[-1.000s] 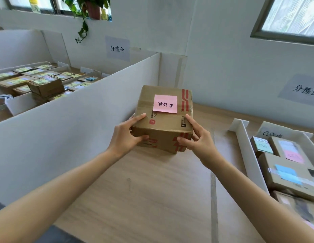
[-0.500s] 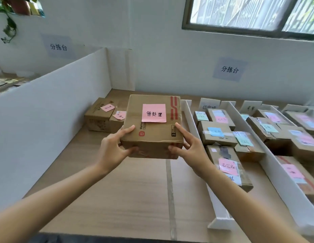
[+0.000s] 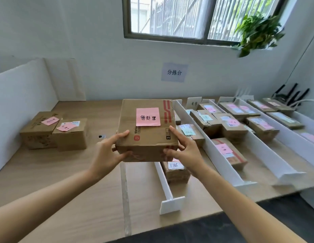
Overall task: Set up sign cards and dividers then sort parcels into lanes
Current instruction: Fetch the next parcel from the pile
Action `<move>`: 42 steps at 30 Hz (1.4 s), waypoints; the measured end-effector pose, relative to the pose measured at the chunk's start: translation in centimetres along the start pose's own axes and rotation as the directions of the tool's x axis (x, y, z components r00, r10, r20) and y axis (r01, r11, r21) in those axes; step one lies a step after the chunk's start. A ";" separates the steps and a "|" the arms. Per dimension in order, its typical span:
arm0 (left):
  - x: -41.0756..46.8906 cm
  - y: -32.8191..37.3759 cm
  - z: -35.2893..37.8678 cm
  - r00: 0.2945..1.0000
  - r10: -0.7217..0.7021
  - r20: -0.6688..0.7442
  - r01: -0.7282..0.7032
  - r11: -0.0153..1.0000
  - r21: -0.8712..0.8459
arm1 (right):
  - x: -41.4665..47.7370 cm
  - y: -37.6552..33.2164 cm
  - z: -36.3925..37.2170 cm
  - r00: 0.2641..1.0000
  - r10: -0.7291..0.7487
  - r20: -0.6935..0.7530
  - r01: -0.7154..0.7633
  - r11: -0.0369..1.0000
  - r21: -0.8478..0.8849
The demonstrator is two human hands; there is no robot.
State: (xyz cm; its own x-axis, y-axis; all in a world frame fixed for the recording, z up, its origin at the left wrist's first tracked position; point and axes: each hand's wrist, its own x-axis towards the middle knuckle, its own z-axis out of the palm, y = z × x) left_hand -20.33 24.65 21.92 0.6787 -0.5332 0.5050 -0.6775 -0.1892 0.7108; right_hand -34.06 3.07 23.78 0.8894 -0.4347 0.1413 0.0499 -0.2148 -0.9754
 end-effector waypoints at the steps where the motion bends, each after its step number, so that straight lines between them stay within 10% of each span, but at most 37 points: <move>1: 0.1 0.8 1.4 1.000 0.002 0.002 -0.002 1.000 -0.001 | -0.5 0.0 -1.5 1.000 0.012 -0.009 -0.012 1.000 0.010; 21: 0.8 18.0 28.0 0.975 0.171 0.141 -0.166 0.985 -0.047 | -11.2 4.0 -32.1 0.986 0.043 -0.159 -0.041 0.999 0.017; 42: 9.2 22.4 43.0 0.936 0.163 0.313 -0.143 0.986 -0.088 | -7.8 7.6 -47.5 0.941 0.053 -0.335 -0.056 0.998 0.000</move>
State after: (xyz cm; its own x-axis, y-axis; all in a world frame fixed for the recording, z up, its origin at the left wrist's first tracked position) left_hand -41.44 -19.95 21.51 0.4355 -0.7879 0.4353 -0.7396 -0.0377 0.6719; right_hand -62.18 -36.73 23.36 0.6868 -0.7136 0.1381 -0.0003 -0.1903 -0.9817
